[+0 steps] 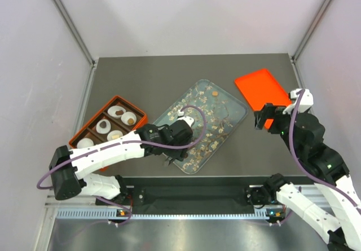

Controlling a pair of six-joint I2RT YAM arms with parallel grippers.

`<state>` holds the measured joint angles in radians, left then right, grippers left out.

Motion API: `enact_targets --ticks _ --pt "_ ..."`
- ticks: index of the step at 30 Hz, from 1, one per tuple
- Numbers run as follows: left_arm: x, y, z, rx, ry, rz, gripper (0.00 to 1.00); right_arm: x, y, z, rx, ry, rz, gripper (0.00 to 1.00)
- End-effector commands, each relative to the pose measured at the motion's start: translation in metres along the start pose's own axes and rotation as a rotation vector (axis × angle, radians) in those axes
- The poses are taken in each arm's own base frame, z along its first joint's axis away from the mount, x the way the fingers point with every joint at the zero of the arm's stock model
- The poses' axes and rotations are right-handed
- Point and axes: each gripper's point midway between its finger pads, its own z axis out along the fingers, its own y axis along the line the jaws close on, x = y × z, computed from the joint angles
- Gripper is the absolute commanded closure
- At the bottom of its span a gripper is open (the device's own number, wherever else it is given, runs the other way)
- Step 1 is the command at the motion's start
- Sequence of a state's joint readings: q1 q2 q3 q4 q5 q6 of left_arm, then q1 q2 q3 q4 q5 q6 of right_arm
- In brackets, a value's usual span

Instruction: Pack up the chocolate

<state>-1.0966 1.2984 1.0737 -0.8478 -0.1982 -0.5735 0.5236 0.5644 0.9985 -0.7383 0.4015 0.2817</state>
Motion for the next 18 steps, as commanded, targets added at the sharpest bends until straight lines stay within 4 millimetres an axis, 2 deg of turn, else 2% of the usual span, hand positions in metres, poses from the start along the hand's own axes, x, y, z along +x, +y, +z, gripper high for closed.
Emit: enact_targets --ticks 1,9,18 --pt "-0.014 -0.011 -0.008 0.062 -0.083 0.001 0.48 -0.024 0.001 -0.008 0.0 -0.059 0.017 0.0" --pt "0.005 -0.006 -0.006 0.029 -0.04 0.005 0.48 -0.022 0.001 -0.007 0.001 -0.055 0.02 0.0" --pt "0.013 -0.003 -0.003 0.001 -0.023 0.014 0.49 -0.021 0.0 -0.011 -0.004 -0.065 0.021 0.0"
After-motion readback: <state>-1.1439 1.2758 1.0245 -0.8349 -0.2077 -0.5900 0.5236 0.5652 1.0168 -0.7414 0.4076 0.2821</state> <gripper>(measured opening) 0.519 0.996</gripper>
